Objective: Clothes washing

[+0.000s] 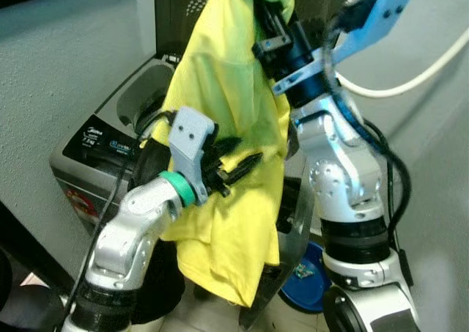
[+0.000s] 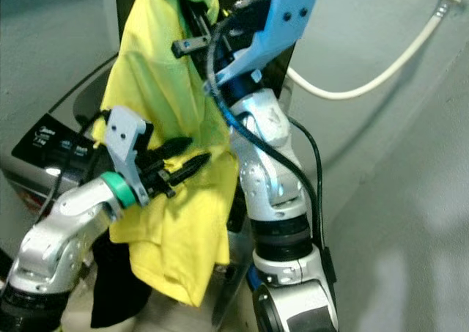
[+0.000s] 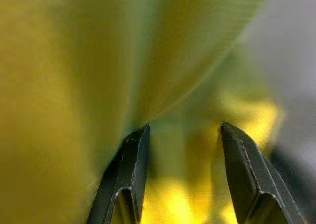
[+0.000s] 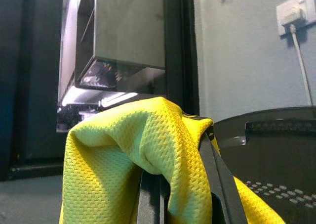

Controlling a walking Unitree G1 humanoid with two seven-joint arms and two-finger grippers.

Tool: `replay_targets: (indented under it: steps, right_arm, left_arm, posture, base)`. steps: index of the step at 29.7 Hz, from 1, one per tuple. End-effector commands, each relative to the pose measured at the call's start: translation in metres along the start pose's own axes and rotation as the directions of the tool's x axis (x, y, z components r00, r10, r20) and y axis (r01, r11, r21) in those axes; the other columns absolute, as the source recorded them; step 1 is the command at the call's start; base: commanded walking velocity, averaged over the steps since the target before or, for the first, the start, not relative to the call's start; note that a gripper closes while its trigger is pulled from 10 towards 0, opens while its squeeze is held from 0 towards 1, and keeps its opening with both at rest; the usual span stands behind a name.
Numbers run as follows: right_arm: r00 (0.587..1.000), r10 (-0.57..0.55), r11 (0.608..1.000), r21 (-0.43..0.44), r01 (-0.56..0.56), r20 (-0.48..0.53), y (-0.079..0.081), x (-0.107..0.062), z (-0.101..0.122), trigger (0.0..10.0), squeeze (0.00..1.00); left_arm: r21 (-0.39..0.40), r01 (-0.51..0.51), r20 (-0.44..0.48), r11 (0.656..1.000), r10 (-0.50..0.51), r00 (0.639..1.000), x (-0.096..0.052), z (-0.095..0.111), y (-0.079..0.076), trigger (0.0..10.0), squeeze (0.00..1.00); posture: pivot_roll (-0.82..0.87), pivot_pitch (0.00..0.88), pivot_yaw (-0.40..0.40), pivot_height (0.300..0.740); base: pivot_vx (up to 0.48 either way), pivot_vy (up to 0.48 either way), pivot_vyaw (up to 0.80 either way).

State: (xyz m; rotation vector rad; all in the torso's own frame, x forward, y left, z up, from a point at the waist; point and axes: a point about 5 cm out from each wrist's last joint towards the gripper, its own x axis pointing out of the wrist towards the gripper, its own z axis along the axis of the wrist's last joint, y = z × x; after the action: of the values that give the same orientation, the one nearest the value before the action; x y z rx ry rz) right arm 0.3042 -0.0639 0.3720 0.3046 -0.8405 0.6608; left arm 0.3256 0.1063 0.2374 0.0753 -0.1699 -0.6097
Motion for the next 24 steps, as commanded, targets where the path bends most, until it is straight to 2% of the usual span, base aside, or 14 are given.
replay_targets:
  steps: [1, 2, 5, 6, 8, 9, 13, 14, 15, 16, 17, 19, 23, 24]
  right_arm:
    - [1.000, -0.012, 1.000, 0.023, 0.012, 0.014, -0.005, -0.005, 0.004, 10.0, 0.00]
    - [0.994, -0.082, 0.995, -0.055, 0.078, -0.071, -0.018, -0.012, -0.012, 10.0, 0.00]
    - [0.981, -0.141, 0.980, -0.158, 0.119, -0.132, -0.028, -0.018, -0.027, 10.0, 0.00]
    - [0.954, -0.228, 0.941, -0.297, 0.165, -0.193, -0.037, -0.021, -0.047, 10.0, 0.00]
    - [0.954, -0.228, 0.941, -0.297, 0.165, -0.193, -0.037, -0.021, -0.047, 10.0, 0.00]
    - [0.931, -0.291, 0.899, -0.397, 0.187, -0.222, -0.039, -0.021, -0.064, 10.0, 0.00]
    - [0.911, -0.337, 0.862, -0.466, 0.198, -0.236, -0.037, -0.019, -0.078, 10.0, 0.00]
    - [0.902, -0.312, 0.853, -0.507, 0.127, -0.298, -0.026, -0.024, -0.094, 10.0, 0.00]
    - [0.902, -0.312, 0.853, -0.507, 0.127, -0.298, -0.026, -0.024, -0.094, 10.0, 0.00]
    - [0.891, -0.277, 0.850, -0.524, 0.053, -0.359, -0.015, -0.029, -0.108, 10.0, 0.00]
    - [0.891, -0.277, 0.850, -0.524, 0.053, -0.359, -0.015, -0.029, -0.108, 10.0, 0.00]
    - [0.850, -0.191, 0.880, -0.470, -0.073, -0.490, 0.007, -0.044, -0.130, 10.0, 0.00]
    - [0.848, -0.180, 0.930, -0.368, -0.019, -0.499, 0.007, -0.044, -0.129, 10.0, 0.00]
    - [0.853, -0.177, 0.952, -0.307, 0.021, -0.491, 0.005, -0.043, -0.125, 10.0, 0.30]
  left_arm:
    - [0.073, -0.169, -0.016, 0.983, 0.170, 0.985, -0.002, -0.001, 0.032, 10.0, 0.00]
    - [0.164, -0.323, 0.003, 0.932, 0.326, 0.945, -0.006, 0.010, 0.071, 10.0, 0.00]
    - [0.226, -0.428, 0.043, 0.875, 0.430, 0.902, -0.013, 0.023, 0.099, 10.0, 0.00]
    - [0.306, -0.518, 0.101, 0.799, 0.514, 0.852, -0.023, 0.041, 0.126, 10.0, 0.00]
    - [0.306, -0.518, 0.101, 0.799, 0.514, 0.852, -0.023, 0.041, 0.126, 10.0, 0.00]
    - [0.372, -0.587, 0.155, 0.719, 0.576, 0.803, -0.033, 0.058, 0.146, 10.0, 0.00]
    - [0.429, -0.642, 0.208, 0.636, 0.622, 0.755, -0.043, 0.073, 0.163, 10.0, 0.00]
    - [0.425, -0.581, 0.145, 0.694, 0.582, 0.800, -0.042, 0.069, 0.162, 10.0, 0.00]
    - [0.425, -0.581, 0.145, 0.694, 0.582, 0.800, -0.042, 0.069, 0.162, 10.0, 0.00]
    - [0.399, -0.491, 0.082, 0.774, 0.503, 0.860, -0.039, 0.062, 0.154, 10.0, 0.00]
    - [0.399, -0.491, 0.082, 0.774, 0.503, 0.860, -0.039, 0.062, 0.154, 10.0, 0.00]
    - [0.186, -0.078, 0.065, 0.979, 0.066, 0.996, -0.025, 0.047, 0.081, 10.0, 0.00]
    - [0.116, 0.039, 0.128, 0.992, -0.054, 0.990, -0.024, 0.054, 0.056, 10.0, 0.00]
    - [0.081, 0.103, 0.161, 0.991, -0.115, 0.980, -0.026, 0.059, 0.042, 10.0, 0.00]
  posture:
    - [0.13, 0.000, 0.003, 0.740]
    - [0.12, 0.000, 0.014, 0.740]
    - [0.12, 0.000, 0.014, 0.740]
    - [0.11, 0.000, 0.018, 0.740]
    - [0.11, 0.000, 0.018, 0.740]
    - [0.11, 0.000, 0.018, 0.740]
    - [0.11, 0.000, 0.018, 0.740]
    - [0.14, 0.012, -0.002, 0.740]
    - [0.14, 0.012, -0.002, 0.740]
    - [0.14, 0.012, -0.002, 0.740]
    - [0.14, 0.012, -0.002, 0.740]
    - [0.14, 0.017, -0.001, 0.740]
    - [0.14, 0.016, 0.004, 0.740]
    - [0.14, 0.016, 0.010, 0.740]
  base:
    - [0.000, 0.000, 0.00]
    - [0.000, 0.000, 0.00]
    - [0.000, 0.000, 0.00]
    - [0.000, 0.000, 0.00]
    - [0.000, 0.000, 0.00]
    - [0.000, 0.000, 0.00]
    - [0.000, 0.000, 0.00]
    - [0.000, 0.000, 0.00]
    - [0.000, 0.000, 0.00]
    - [0.000, 0.000, 0.00]
    - [0.000, 0.000, 0.00]
    - [0.000, 0.000, 0.00]
    - [0.000, 0.000, 0.00]
    - [0.000, 0.000, 0.00]
